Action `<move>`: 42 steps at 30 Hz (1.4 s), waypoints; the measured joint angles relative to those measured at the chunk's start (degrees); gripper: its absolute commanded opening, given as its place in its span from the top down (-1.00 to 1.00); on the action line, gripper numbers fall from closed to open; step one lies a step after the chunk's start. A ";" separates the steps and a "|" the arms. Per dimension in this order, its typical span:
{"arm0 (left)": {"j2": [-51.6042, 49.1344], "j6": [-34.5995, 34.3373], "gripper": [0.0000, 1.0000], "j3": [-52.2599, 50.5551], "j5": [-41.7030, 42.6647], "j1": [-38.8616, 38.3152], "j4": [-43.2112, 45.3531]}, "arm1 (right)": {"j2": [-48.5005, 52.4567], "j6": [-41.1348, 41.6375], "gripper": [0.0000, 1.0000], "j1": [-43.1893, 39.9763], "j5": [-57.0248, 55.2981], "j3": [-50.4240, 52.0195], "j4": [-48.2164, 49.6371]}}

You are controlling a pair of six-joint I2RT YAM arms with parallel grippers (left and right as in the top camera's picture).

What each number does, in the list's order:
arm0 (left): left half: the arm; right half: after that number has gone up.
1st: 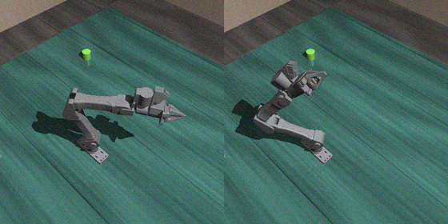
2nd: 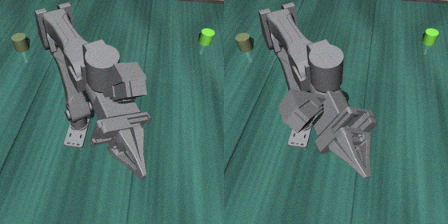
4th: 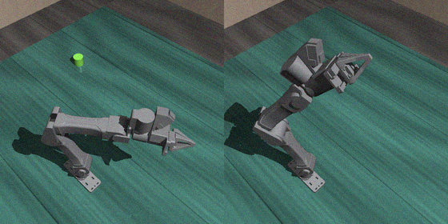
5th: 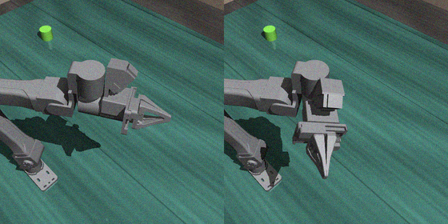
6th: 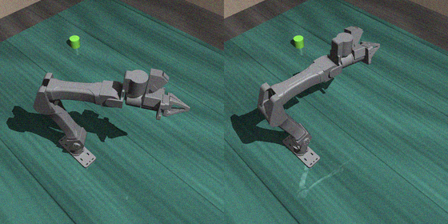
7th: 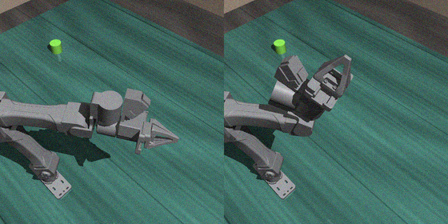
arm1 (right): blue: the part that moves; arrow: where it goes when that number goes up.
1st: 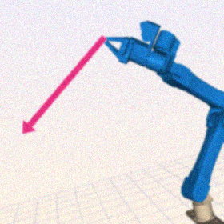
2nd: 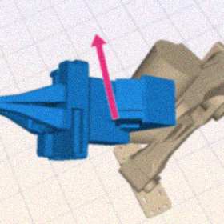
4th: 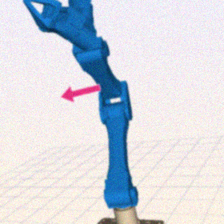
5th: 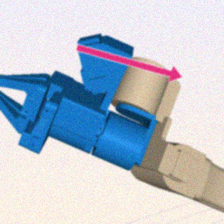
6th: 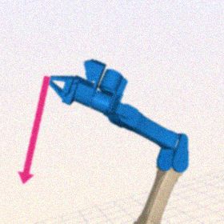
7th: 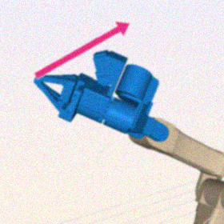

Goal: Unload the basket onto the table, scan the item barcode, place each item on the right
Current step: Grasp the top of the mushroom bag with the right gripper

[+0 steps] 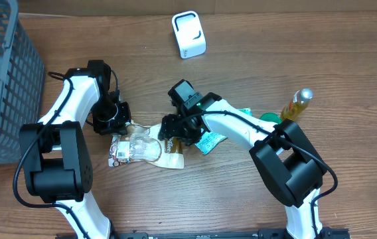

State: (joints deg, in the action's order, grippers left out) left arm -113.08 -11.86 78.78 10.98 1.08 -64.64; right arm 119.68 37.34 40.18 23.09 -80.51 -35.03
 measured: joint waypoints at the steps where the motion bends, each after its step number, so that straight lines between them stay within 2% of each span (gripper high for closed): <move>1: 0.00 0.00 0.87 0.00 -0.02 -0.04 0.00 | 0.00 0.15 -0.37 0.00 0.90 0.52 1.84; 11: 0.00 0.00 0.88 0.00 -0.11 -1.11 0.52 | 0.00 2.34 -0.37 -0.02 11.21 7.78 20.04; 17: 0.00 0.00 0.88 0.00 -0.09 -1.11 0.87 | 0.02 5.31 -0.36 0.00 12.81 11.34 31.23; 21: 0.00 0.00 0.88 0.00 -0.11 -1.11 0.98 | 0.02 6.25 -0.35 -0.02 13.14 11.65 34.71; 25: 0.00 0.00 0.86 0.00 -0.48 -1.11 1.29 | 0.02 6.78 -0.16 -0.02 13.70 11.65 36.46; 28: 0.00 0.00 0.85 0.00 -0.66 -1.11 1.49 | 0.02 7.37 0.05 -0.02 14.03 11.65 36.52; 32: 0.00 0.07 0.63 -0.02 -0.81 -1.11 1.77 | 0.02 7.78 0.31 -0.02 14.21 11.74 36.54; 36: 0.00 0.22 0.53 -0.02 -1.38 -1.09 2.62 | 0.02 7.65 0.50 -0.02 14.25 11.76 36.59; 42: 0.00 0.22 0.45 0.70 -0.52 -0.17 2.62 | 0.02 6.56 0.55 -0.04 15.08 11.76 36.72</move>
State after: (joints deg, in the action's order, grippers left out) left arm -113.08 -11.64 79.48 10.46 0.91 -62.02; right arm 119.70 43.90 40.14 38.17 -68.75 1.69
